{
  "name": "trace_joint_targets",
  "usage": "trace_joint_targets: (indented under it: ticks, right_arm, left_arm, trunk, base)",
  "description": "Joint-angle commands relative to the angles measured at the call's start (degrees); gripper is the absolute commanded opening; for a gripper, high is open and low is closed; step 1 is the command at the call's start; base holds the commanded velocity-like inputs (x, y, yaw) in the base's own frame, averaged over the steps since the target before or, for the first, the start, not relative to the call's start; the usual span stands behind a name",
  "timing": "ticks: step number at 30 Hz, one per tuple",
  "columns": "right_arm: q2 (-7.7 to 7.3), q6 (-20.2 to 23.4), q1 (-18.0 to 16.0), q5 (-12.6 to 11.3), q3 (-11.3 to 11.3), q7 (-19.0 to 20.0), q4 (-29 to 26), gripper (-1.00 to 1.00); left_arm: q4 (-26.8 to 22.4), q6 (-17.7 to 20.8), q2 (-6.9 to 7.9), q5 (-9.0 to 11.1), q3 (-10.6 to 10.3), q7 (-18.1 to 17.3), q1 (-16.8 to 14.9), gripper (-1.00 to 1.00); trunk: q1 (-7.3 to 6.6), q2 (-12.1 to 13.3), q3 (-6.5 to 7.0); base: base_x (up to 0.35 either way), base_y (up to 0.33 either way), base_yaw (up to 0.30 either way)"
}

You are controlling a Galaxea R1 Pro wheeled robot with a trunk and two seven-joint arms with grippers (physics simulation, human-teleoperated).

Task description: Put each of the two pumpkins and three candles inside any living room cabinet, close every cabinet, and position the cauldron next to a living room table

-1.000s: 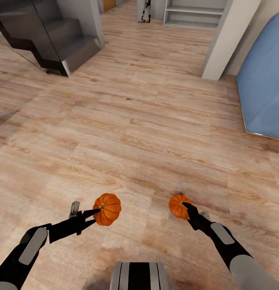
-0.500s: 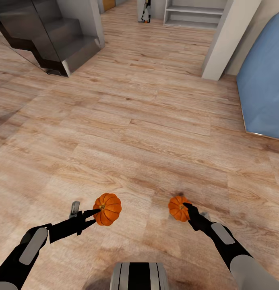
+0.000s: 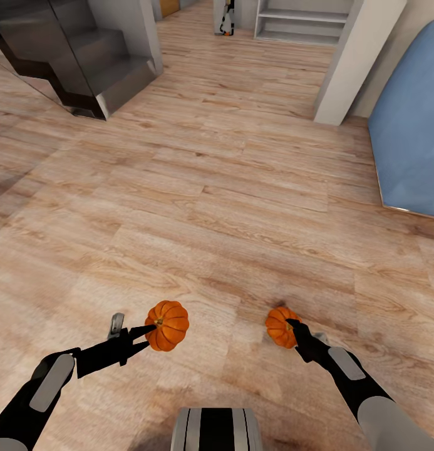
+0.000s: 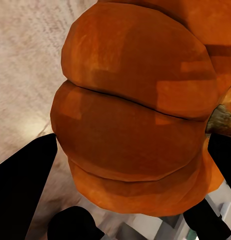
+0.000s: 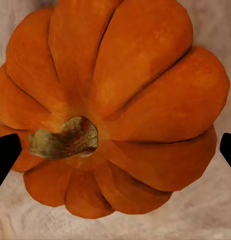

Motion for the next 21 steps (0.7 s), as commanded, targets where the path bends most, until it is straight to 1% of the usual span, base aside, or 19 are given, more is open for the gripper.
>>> trace_joint_targets:
  ticks: [1,12,16,21]
  right_arm:
    - [0.02,0.3,0.0,-0.3,-0.2,-0.1,0.0,1.00]
    - [0.02,0.3,0.0,-0.3,-0.2,-0.1,-0.1,1.00]
    - [0.02,0.3,0.0,-0.3,-0.2,-0.1,-0.1,1.00]
    - [0.02,0.3,0.0,-0.2,-0.2,-0.1,0.0,1.00]
  left_arm:
    - [0.0,0.3,0.02,-0.1,0.1,-0.2,0.0,-1.00]
    - [0.0,0.3,0.06,-0.1,0.1,-0.2,0.0,-1.00]
    - [0.0,0.3,0.02,-0.1,0.1,-0.2,0.0,-1.00]
    - [0.0,0.3,0.01,-0.1,0.1,-0.2,0.0,-1.00]
  trunk:
    - [-0.01,0.0,-0.03]
    - [-0.01,0.0,-0.03]
    - [0.09,-0.1,-0.92]
    - [0.09,-0.1,-0.92]
  base:
    - [0.005,0.000,0.000]
    - [0.000,0.000,0.000]
    - [0.000,0.000,0.000]
    - [0.000,0.000,0.000]
